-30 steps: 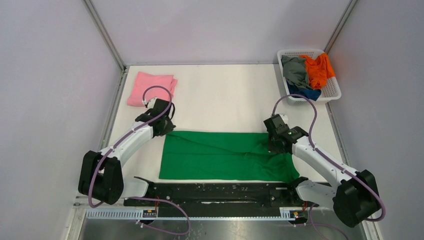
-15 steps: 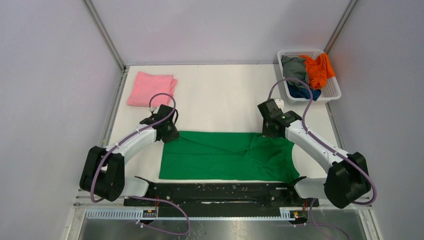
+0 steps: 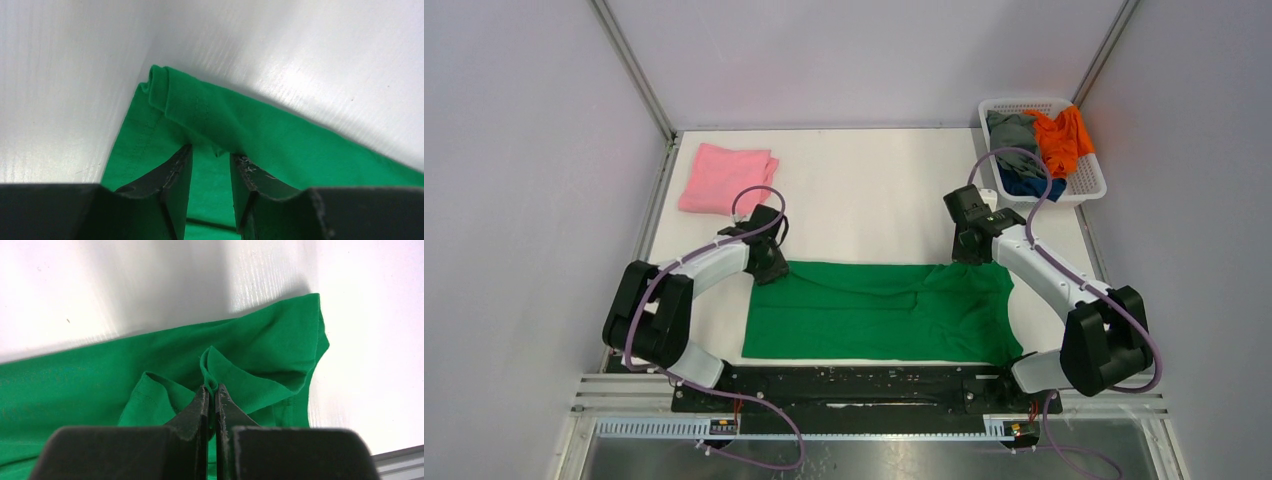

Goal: Fold and stack the t-shirts
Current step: Fold the other side of the tshirt into a rectangle

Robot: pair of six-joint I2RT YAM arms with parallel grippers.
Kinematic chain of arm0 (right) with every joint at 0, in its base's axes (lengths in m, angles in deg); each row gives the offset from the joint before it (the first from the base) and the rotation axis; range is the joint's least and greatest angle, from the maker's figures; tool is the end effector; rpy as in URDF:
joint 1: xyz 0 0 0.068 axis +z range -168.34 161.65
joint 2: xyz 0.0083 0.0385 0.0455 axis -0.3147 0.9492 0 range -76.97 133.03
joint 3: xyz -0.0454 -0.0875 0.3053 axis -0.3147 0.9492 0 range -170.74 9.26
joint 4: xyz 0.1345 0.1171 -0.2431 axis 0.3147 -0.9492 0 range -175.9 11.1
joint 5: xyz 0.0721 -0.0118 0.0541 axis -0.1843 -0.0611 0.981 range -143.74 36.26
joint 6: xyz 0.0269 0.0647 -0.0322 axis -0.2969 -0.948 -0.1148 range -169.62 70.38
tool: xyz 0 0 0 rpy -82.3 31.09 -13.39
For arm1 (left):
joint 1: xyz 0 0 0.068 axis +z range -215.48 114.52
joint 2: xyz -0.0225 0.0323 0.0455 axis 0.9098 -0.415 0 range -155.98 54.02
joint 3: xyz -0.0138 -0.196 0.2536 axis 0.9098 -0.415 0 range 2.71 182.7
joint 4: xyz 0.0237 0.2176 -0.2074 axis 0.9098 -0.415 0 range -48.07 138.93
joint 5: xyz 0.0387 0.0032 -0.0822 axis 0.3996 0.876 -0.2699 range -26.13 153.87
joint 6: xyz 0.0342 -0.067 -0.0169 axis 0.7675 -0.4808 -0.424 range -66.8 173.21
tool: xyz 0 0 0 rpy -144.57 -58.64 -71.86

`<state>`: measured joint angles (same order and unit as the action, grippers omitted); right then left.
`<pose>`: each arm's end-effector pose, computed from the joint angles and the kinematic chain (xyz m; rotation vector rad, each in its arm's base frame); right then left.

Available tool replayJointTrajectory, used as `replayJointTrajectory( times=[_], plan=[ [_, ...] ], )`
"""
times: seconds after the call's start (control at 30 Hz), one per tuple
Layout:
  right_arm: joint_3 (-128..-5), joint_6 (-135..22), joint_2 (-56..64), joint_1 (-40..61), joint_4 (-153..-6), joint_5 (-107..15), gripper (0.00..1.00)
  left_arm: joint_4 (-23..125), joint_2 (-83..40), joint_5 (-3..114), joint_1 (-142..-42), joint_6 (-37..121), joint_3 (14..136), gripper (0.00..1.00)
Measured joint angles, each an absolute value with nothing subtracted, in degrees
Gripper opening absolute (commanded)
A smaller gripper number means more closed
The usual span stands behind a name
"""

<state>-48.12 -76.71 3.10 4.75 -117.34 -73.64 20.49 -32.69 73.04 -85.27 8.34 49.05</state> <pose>0.3029 0.1050 0.2479 0.2034 2.5348 -0.1260 0.2953 -0.0952 0.1564 -0.6356 2.6691 -0.0886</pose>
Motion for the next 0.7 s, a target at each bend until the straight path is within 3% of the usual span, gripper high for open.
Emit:
replayJointTrajectory(
  times=[0.43, 0.5, 0.67, 0.7],
  plan=[
    [-48.63, -75.37, 5.79, 4.07, -117.07, -73.53, 0.00, 20.77, -36.45, 73.02, -85.27, 8.39, 53.93, 0.34],
    [-49.24, -75.33, 6.67, 3.92, -116.81, -73.43, 0.00, 20.86, -37.33, 72.89, -85.27, 8.41, 54.74, 0.28],
    [-49.98, -75.31, 8.15, 3.74, -116.59, -73.12, 0.00, 21.82, -39.93, 71.91, -85.27, 8.45, 56.03, 0.00],
    [-49.98, -75.33, 8.35, 3.74, -116.62, -73.10, 0.00, 21.89, -40.13, 71.73, -85.27, 8.65, 56.03, 0.00]
  ],
)
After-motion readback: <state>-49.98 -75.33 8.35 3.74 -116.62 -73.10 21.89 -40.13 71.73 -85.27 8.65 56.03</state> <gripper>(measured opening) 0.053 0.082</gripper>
